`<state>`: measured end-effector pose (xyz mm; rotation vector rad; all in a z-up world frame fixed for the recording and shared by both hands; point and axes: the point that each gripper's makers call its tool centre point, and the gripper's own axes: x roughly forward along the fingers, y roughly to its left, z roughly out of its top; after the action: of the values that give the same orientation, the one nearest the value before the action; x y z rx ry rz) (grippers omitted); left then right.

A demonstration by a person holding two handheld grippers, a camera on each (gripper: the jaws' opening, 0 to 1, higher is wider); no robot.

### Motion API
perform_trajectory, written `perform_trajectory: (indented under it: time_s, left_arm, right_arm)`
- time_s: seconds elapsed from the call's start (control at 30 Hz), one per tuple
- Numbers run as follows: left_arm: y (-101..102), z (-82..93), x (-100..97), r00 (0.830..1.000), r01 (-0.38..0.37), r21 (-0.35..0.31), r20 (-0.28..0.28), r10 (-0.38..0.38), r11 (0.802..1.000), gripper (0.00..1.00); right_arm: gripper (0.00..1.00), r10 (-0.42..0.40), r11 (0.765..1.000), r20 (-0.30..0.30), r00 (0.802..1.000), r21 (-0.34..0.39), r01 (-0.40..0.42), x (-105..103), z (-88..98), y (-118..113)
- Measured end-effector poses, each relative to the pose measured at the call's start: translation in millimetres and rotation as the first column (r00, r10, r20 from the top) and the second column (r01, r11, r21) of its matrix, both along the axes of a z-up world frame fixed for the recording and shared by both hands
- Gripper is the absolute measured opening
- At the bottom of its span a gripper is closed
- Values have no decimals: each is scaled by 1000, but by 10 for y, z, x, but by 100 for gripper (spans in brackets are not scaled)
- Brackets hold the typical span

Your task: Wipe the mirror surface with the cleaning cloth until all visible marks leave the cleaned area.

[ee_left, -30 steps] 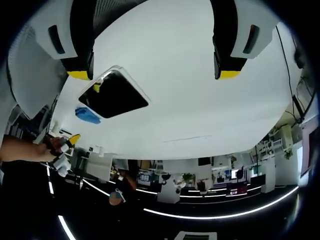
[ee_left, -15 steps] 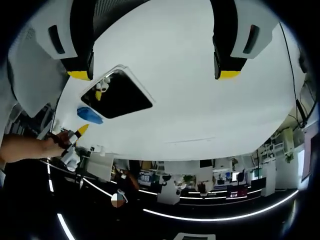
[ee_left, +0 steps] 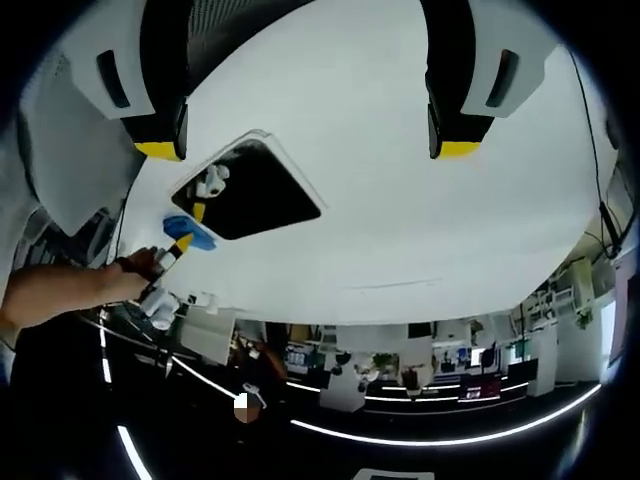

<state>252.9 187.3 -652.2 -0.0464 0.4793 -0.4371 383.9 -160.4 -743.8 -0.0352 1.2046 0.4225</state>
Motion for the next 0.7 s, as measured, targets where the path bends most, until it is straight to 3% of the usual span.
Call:
perform_trajectory:
  time_s: [0.1, 0.2, 0.33, 0.43, 0.5, 0.7]
  left_arm:
    - [42, -89, -10, 999, -8, 48, -35, 9, 999, 98]
    - [13, -61, 0, 999, -11, 18, -32, 12, 1000, 99]
    - [-12, -70, 9, 999, -15, 29, -35, 16, 999, 99]
    - [-82, -97, -3, 998, -17, 11, -57, 18, 1000, 97]
    - [-127, -106, -3, 999, -9, 32, -45, 10, 999, 97]
    - [-141, -195, -26, 998, 25, 68, -52, -22, 997, 98]
  right_arm:
    - [4, -5, 1000, -2, 1000, -27, 5, -29, -65, 7]
    - [3, -37, 999, 10, 999, -35, 37, -33, -37, 8]
    - [2, -81, 996, 3, 997, -39, 81, -49, -23, -1]
    - [2, -72, 996, -1, 997, -46, 71, -39, -27, -10]
    - [1, -116, 993, -4, 993, -33, 116, -33, -29, -18]
    - [1, -116, 992, -7, 993, -55, 116, -5, -46, -25]
